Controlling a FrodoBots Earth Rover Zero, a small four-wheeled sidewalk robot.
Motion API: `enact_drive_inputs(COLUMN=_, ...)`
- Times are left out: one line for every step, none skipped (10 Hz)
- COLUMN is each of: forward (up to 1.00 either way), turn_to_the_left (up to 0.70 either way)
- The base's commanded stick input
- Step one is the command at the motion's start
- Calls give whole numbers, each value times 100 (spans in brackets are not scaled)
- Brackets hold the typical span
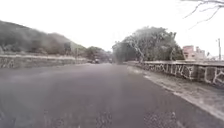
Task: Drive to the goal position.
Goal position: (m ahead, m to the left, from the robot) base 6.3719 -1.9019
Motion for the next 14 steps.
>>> enact_drive_inputs(forward=0, turn_to_the_left=0)
enact_drive_inputs(forward=0, turn_to_the_left=0)
enact_drive_inputs(forward=0, turn_to_the_left=0)
enact_drive_inputs(forward=0, turn_to_the_left=0)
enact_drive_inputs(forward=0, turn_to_the_left=0)
enact_drive_inputs(forward=0, turn_to_the_left=0)
enact_drive_inputs(forward=0, turn_to_the_left=0)
enact_drive_inputs(forward=0, turn_to_the_left=0)
enact_drive_inputs(forward=0, turn_to_the_left=0)
enact_drive_inputs(forward=24, turn_to_the_left=0)
enact_drive_inputs(forward=53, turn_to_the_left=0)
enact_drive_inputs(forward=70, turn_to_the_left=0)
enact_drive_inputs(forward=70, turn_to_the_left=0)
enact_drive_inputs(forward=70, turn_to_the_left=0)
